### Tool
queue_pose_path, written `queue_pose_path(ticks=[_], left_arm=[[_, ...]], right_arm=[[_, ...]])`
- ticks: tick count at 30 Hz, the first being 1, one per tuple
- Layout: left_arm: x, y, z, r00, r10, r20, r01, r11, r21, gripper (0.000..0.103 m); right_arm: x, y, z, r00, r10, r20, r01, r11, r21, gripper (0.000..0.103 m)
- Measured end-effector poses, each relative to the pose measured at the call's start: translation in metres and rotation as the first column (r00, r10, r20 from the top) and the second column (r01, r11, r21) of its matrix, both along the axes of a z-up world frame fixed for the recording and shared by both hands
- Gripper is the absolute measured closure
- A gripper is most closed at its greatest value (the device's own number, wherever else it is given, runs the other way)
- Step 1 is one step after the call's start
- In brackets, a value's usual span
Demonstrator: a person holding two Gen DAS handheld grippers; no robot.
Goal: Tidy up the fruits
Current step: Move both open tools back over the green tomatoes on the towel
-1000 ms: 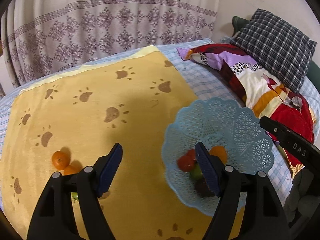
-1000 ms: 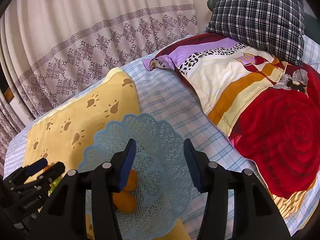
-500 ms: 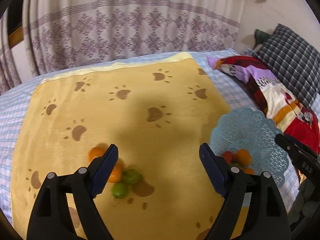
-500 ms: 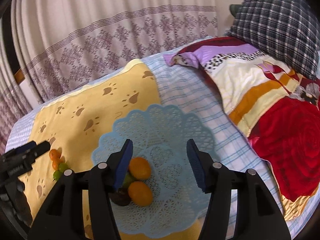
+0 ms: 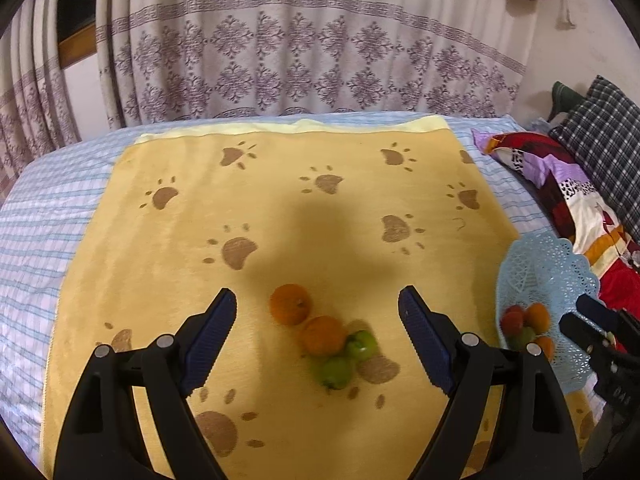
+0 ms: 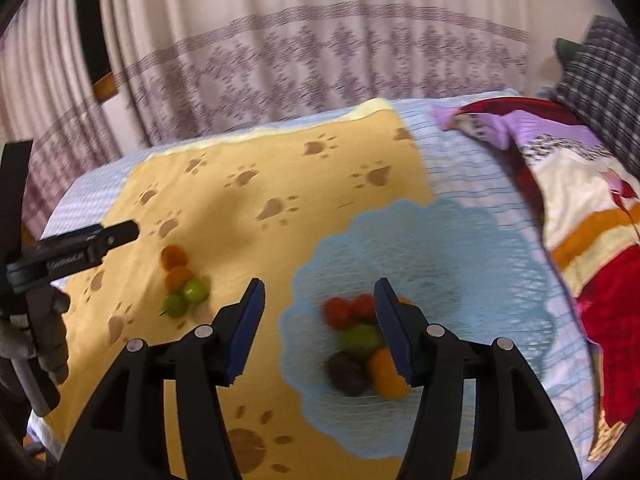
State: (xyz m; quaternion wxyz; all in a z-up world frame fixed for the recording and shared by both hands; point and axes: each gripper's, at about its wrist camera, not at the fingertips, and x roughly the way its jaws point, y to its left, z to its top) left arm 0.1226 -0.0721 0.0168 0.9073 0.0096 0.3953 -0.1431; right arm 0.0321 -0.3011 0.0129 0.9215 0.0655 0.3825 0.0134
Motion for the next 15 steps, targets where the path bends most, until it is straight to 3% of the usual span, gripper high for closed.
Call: queue_pose_path(ticks=[10, 15], left_arm=[[0.001, 0.032, -0.010, 0.999, 0.044, -0.017, -0.044, 0.999, -0.003, 0.020], [0.004, 0.050, -0.017, 0.997, 0.072, -0.032, -0.072, 0.997, -0.005, 0.020]], right_arm=[[0.033, 0.063, -0.030, 0.984, 0.146, -0.101, -0.144, 0.989, 0.026, 0.044], [0.050, 0.082, -0.047, 0.974, 0.173, -0.145, -0.168, 0.985, 0.043, 0.044]])
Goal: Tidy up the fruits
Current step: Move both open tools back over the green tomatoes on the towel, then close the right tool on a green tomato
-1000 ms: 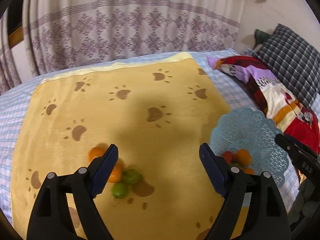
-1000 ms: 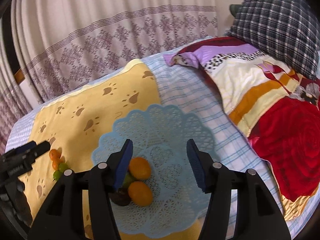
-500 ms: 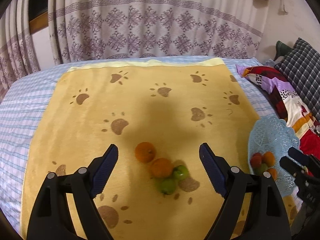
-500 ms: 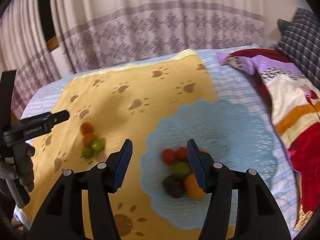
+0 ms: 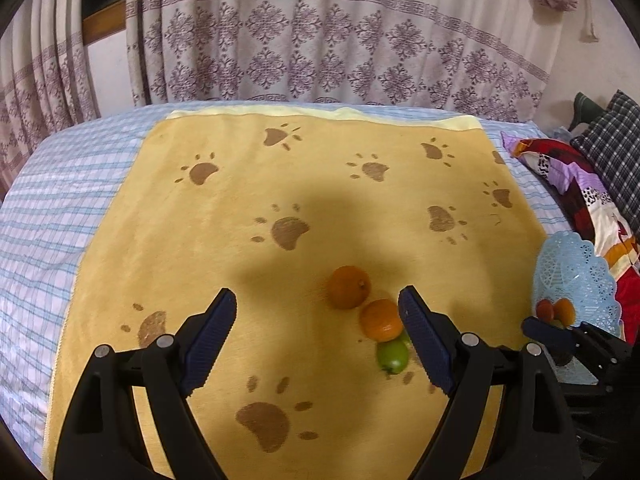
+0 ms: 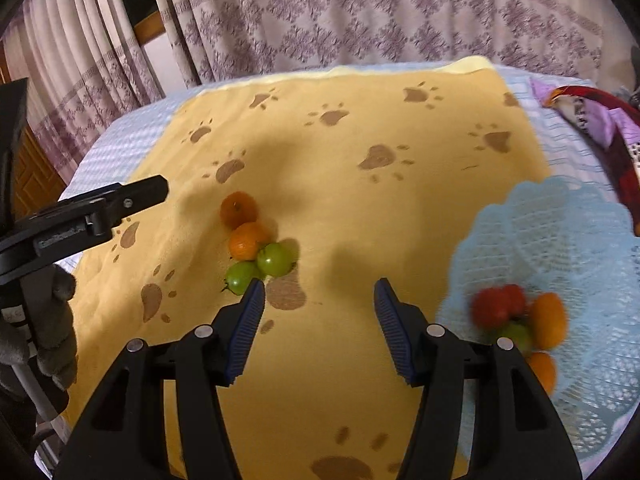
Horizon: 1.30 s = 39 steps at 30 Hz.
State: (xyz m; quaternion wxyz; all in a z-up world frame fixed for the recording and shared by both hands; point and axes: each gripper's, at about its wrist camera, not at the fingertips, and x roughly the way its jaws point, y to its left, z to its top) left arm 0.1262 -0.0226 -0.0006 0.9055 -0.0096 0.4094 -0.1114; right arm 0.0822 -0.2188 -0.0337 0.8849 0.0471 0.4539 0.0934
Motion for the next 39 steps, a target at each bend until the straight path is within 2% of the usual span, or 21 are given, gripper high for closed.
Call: queue_pose_path(ticks=[15, 22, 26, 35, 39], left_arm=[[0.007, 0.038, -0.028, 0.997, 0.055, -0.054, -0.056, 0.998, -0.015, 0.020], [0.012, 0.046, -0.042, 0.994, 0.070, -0.087, -0.072, 0.997, -0.021, 0.020], [0.013, 0.048, -0.048, 0.992, 0.073, -0.099, -0.075, 0.997, -0.022, 0.020], [0.016, 0.047, -0.055, 0.991, 0.073, -0.114, -0.076, 0.997, -0.022, 0.020], [0.015, 0.042, -0.060, 0.990, 0.063, -0.126, -0.066, 0.998, -0.020, 0.020]], right_arm=[[0.031, 0.029, -0.032, 0.998, 0.025, -0.062, -0.024, 0.999, 0.022, 0.046], [0.044, 0.031, -0.042, 0.995, -0.008, -0.096, 0.015, 0.997, 0.075, 0.057], [0.048, 0.037, -0.045, 0.995, 0.003, -0.102, 0.006, 0.996, 0.094, 0.058], [0.059, 0.026, -0.051, 0.992, 0.002, -0.122, 0.017, 0.988, 0.153, 0.073], [0.064, 0.020, -0.056, 0.991, 0.004, -0.137, 0.024, 0.979, 0.201, 0.073]])
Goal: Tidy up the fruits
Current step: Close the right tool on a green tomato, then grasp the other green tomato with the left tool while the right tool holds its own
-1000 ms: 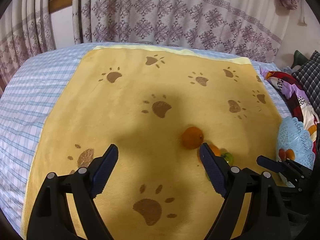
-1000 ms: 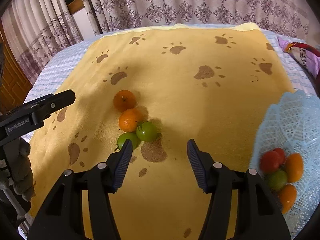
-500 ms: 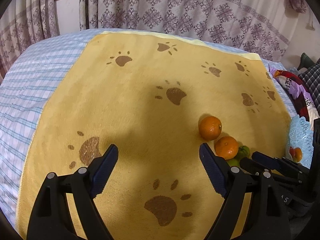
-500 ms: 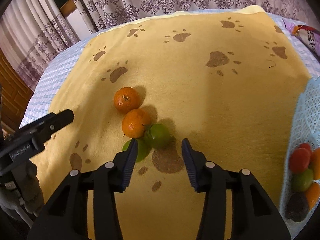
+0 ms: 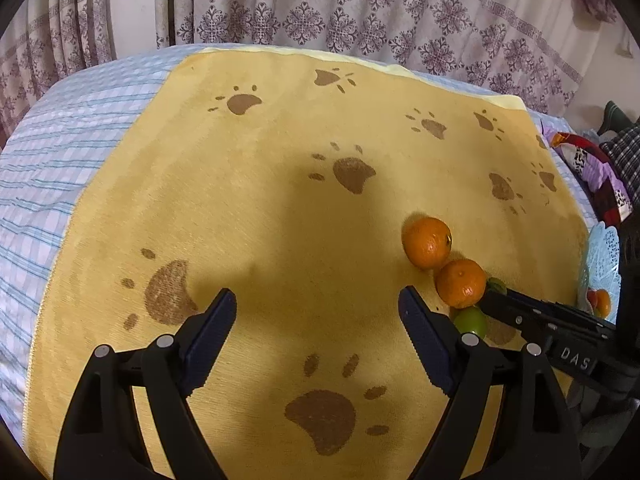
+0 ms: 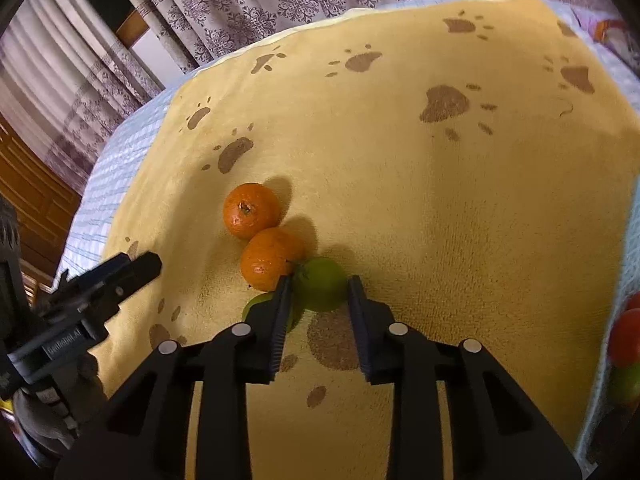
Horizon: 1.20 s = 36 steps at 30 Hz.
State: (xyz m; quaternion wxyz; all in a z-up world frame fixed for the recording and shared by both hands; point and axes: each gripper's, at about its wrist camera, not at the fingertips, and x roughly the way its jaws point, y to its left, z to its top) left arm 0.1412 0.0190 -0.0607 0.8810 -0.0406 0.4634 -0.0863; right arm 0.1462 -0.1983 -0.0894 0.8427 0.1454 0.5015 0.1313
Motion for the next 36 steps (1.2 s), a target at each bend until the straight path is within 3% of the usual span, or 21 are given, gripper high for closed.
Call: queue_pose_path(ticks=[8, 23, 29, 35, 36], left_arm=[[-0.004, -0.019, -0.005, 0.999, -0.039, -0.008, 0.039, 0.999, 0.011, 0.020], [-0.016, -0.073, -0.016, 0.981, -0.189, -0.035, 0.188, 0.982, -0.012, 0.022], [-0.009, -0.092, -0.020, 0.974, -0.219, -0.051, 0.218, 0.976, -0.023, 0.035], [-0.005, -0.105, -0.028, 0.971, -0.233, -0.045, 0.234, 0.972, 0.011, 0.062], [-0.006, -0.106, -0.027, 0.969, -0.243, -0.041, 0.244, 0.970, 0.004, 0.070]], right_arm=[[0.001, -0.002, 0.002, 1.000, 0.012, 0.002, -0.012, 1.000, 0.024, 0.074], [-0.025, -0.027, 0.032, 0.998, -0.030, 0.054, 0.032, 0.999, -0.038, 0.074], [-0.032, -0.035, 0.039, 0.997, -0.044, 0.068, 0.047, 0.998, -0.043, 0.074], [-0.035, -0.039, 0.038, 0.995, -0.064, 0.072, 0.067, 0.997, -0.030, 0.074], [-0.035, -0.040, 0.038, 0.995, -0.068, 0.072, 0.070, 0.997, -0.028, 0.074]])
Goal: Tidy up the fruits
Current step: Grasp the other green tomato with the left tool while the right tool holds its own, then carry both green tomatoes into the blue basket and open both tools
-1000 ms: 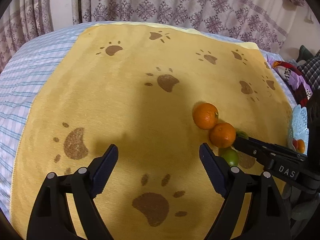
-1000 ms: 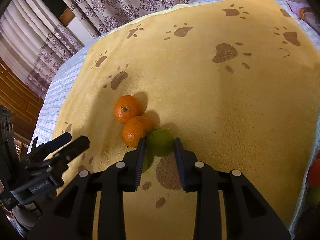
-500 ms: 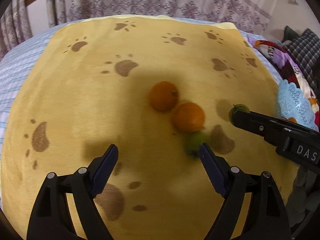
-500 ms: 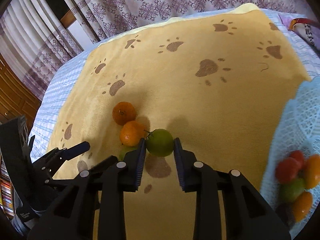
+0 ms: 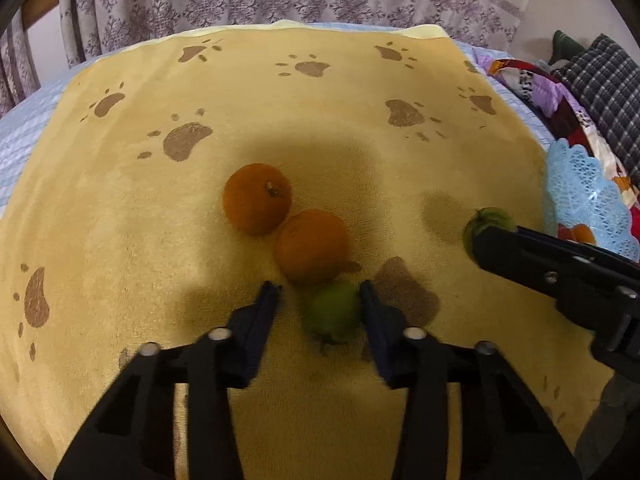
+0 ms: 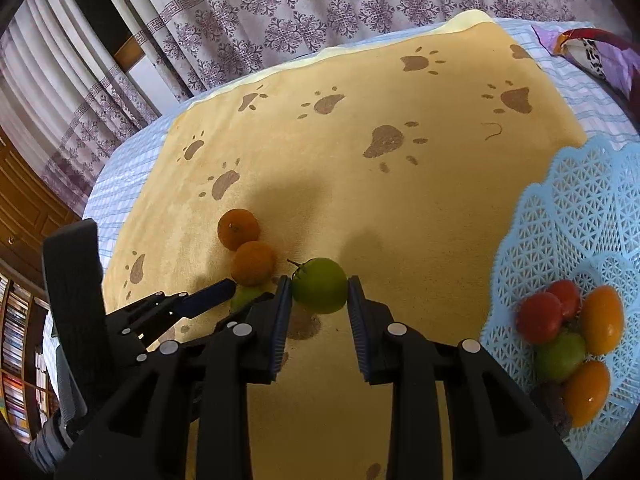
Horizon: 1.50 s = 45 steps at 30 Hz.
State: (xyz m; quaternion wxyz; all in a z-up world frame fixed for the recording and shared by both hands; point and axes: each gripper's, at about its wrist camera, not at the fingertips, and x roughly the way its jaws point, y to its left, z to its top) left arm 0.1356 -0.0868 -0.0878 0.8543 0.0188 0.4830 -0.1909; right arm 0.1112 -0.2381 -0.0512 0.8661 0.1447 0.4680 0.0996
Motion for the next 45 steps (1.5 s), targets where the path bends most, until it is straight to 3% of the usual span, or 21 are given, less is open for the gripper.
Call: queue_pose_path(ticks=[3, 20, 29, 45], left_arm=[[-0.005, -0.002, 0.004, 1.000, -0.023, 0.019, 0.023, 1.000, 0.018, 0.075], [-0.024, 0.011, 0.028, 0.999, -0.012, 0.051, 0.013, 1.000, -0.018, 0.075], [-0.036, -0.017, 0.051, 0.993, -0.067, 0.095, 0.070, 0.997, -0.030, 0.075], [-0.053, -0.078, 0.091, 0.970, -0.168, 0.174, 0.176, 0.984, -0.027, 0.075]], right_arm=[[-0.001, -0.002, 0.002, 1.000, -0.010, 0.007, 0.009, 1.000, 0.008, 0.074], [-0.007, -0.021, 0.040, 0.996, -0.043, 0.077, 0.042, 0.999, 0.013, 0.074], [-0.031, -0.073, 0.060, 0.985, -0.126, 0.114, 0.125, 0.992, 0.010, 0.074], [-0.090, -0.177, 0.086, 0.921, -0.343, 0.185, 0.342, 0.939, 0.039, 0.074]])
